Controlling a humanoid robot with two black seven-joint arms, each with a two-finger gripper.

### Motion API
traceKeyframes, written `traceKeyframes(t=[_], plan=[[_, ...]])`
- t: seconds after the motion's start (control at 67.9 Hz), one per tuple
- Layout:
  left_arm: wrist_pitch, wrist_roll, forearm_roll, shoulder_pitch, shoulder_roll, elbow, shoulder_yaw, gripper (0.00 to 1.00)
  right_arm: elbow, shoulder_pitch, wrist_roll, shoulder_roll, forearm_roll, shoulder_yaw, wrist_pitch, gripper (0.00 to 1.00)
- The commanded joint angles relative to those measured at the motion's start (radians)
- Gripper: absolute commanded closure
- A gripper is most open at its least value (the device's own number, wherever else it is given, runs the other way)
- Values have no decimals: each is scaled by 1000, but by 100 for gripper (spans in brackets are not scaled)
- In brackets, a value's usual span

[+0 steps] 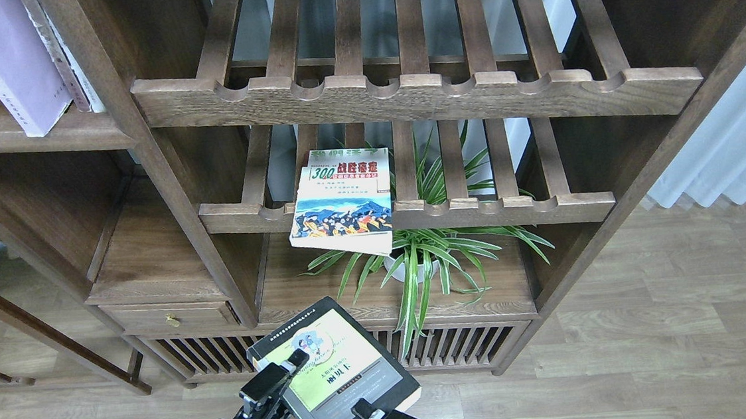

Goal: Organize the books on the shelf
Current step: 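Grip the green-cover book with the left gripper beside the right gripper, then carry the green-cover book with the left gripper toward the side shelf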

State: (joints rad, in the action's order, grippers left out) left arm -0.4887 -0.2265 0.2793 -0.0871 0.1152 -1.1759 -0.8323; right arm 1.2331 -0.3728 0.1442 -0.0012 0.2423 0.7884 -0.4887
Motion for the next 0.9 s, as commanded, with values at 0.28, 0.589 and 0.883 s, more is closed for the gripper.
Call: traceKeyframes(t=[0.28,0.589,0.883], plan=[[0,16,3,1,9,-7,-16,90,0,-1,0,-5,-1,-4,0,58],[0,16,-9,-22,122,-51,-140,90,-1,8,-3,-2,-67,0,0,0],[0,19,-9,-171,437,-237,-384,90,-30,12,-2,1,-72,2,0,0]])
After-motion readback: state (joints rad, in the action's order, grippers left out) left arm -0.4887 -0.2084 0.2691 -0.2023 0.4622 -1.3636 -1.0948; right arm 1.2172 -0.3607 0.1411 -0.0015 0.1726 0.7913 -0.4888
